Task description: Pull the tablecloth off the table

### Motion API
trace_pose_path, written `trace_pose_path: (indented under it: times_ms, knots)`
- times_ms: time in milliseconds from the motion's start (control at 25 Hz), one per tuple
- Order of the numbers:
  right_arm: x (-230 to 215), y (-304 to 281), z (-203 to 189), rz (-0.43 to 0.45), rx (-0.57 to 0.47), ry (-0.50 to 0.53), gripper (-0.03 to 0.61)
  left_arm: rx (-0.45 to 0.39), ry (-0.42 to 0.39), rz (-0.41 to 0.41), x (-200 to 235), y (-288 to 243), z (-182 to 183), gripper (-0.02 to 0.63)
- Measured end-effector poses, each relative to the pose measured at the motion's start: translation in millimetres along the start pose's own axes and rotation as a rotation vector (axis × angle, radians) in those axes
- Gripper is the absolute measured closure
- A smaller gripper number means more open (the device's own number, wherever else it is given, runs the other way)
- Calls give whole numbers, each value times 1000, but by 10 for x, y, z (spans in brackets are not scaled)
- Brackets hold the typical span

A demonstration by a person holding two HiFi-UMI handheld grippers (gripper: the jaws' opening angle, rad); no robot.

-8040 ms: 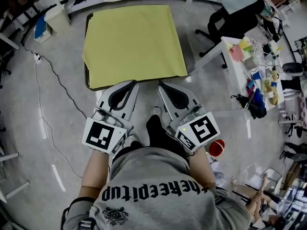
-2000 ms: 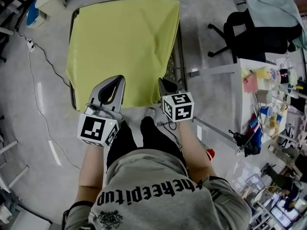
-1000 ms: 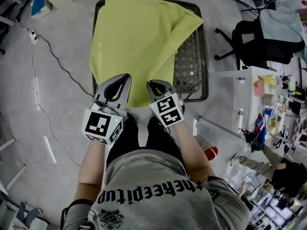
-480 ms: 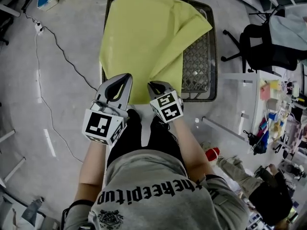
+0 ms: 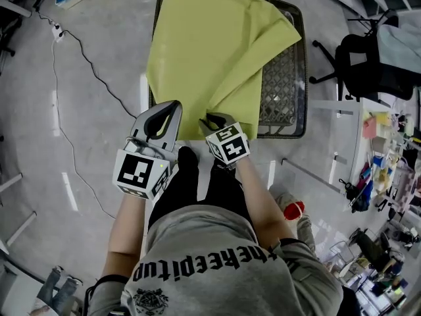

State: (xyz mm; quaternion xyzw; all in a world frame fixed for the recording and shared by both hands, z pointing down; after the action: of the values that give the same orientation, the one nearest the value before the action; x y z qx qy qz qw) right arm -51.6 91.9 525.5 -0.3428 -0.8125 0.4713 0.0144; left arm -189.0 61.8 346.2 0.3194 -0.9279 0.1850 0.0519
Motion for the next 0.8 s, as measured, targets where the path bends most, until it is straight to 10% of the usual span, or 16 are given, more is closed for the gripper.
trace_pose_path:
  times_ms: [800]
  knots:
    - [-133,866,388,-103,-281,-93,568,-33,-43,-116,-180,-132,131,600]
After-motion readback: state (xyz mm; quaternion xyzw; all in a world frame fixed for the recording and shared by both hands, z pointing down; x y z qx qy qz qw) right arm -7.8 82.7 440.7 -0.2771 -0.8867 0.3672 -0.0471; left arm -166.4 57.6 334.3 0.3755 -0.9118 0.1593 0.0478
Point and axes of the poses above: the fingertips, and each gripper's own axes: y backward along the fingers, x to its left, z out of its top, the point moved 6 cm from there along y, backward along the fingers, and after that the axes turned 4 degrees about z, right-handed, at the moved point
